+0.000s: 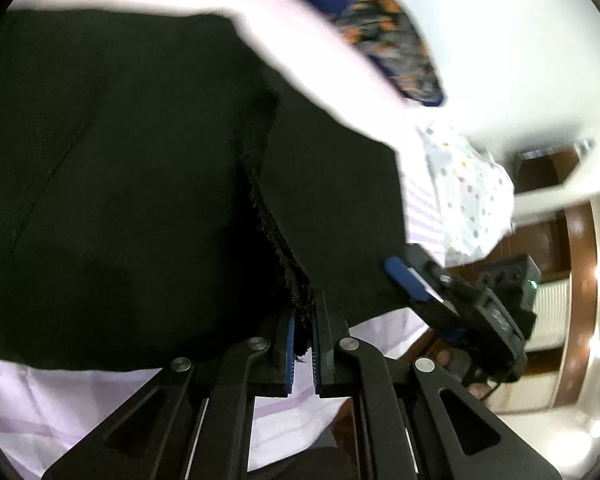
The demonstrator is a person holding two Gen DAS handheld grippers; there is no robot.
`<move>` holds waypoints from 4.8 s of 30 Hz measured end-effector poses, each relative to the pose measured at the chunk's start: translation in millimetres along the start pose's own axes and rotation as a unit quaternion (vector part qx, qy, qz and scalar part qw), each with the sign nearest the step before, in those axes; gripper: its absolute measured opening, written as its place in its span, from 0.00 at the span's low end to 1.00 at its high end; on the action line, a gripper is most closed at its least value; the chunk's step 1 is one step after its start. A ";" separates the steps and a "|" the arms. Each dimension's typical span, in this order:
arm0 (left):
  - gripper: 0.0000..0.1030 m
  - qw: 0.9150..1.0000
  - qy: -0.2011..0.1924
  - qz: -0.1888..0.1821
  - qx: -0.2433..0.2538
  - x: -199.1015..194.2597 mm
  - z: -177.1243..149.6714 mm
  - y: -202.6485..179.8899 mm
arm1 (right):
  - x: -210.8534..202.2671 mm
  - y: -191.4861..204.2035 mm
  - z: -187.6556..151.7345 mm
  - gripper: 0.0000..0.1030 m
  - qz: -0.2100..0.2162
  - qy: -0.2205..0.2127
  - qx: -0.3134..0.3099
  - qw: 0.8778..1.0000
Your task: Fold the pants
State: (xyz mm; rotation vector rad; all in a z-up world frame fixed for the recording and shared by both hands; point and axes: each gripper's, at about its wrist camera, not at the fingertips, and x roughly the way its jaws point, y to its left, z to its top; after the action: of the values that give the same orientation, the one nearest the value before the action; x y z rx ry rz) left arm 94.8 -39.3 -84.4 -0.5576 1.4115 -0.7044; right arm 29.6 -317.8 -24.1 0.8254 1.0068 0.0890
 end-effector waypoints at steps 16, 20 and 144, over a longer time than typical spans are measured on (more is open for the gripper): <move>0.23 0.989 -0.069 0.125 0.046 -27.6 0.6 -1.7 | 57.2 38.0 24.4 0.46 -0.059 0.030 -0.080 0.995; 0.28 0.973 -0.130 0.181 0.066 -55.2 -2.8 5.1 | 86.9 62.4 25.6 0.46 -0.049 0.045 -0.108 0.992; 0.57 0.934 -0.176 0.214 0.227 -19.0 -0.6 -51.8 | 59.2 6.7 57.6 0.49 0.038 0.132 -0.071 0.988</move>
State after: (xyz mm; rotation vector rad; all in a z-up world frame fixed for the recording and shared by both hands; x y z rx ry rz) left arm 88.2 -60.8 -34.1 -0.0005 0.9418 -0.5185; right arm 109.3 -320.8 -46.6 0.7326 1.2023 0.3386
